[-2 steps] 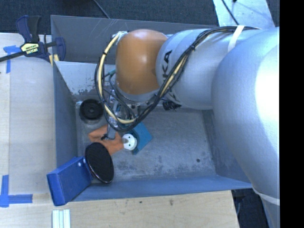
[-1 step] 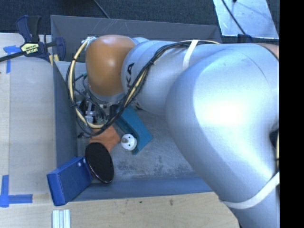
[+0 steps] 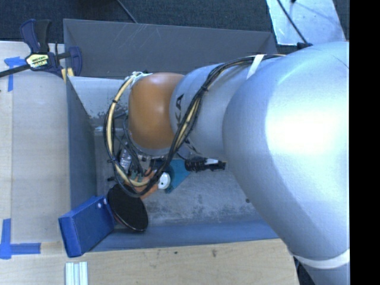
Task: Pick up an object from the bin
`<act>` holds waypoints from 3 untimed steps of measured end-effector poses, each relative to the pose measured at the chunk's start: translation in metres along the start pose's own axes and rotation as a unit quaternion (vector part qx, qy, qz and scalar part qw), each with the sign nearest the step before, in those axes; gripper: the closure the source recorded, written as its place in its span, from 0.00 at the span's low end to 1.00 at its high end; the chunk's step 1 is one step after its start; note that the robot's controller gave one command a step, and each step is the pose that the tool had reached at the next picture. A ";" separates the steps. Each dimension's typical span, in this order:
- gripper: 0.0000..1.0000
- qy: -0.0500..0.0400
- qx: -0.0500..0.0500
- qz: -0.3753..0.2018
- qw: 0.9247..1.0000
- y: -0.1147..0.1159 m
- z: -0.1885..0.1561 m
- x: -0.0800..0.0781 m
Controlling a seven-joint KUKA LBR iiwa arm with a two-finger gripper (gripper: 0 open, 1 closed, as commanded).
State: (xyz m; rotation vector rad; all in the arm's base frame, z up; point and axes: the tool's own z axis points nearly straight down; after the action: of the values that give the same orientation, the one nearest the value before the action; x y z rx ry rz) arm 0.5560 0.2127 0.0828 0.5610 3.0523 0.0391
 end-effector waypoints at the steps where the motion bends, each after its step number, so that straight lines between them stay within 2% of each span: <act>1: 1.00 0.000 0.000 0.000 1.000 0.000 0.000 0.000; 3: 1.00 0.015 0.014 0.000 1.000 -0.005 -0.016 0.004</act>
Offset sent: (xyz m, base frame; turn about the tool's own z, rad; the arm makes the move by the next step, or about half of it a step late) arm 0.0001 -0.0001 0.0463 -0.0005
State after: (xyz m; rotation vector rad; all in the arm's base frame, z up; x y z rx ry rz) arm 0.5498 0.2097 0.0987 0.5671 3.0865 0.0052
